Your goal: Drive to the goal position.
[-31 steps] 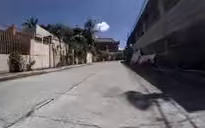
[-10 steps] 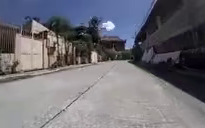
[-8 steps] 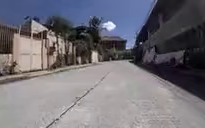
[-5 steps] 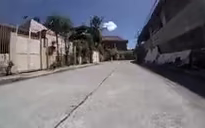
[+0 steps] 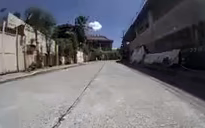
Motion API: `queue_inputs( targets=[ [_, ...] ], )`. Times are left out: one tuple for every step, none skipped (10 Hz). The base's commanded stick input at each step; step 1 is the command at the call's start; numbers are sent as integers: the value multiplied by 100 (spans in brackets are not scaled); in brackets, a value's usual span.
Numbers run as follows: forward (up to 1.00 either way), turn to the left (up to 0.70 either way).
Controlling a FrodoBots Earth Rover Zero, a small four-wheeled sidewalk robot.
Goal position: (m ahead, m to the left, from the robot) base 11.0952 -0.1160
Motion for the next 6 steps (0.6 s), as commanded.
queue_inputs(
  targets=[
    [100,-34],
    [100,-16],
    [100,0],
    [100,0],
    [100,0],
    [100,0]
  ],
)
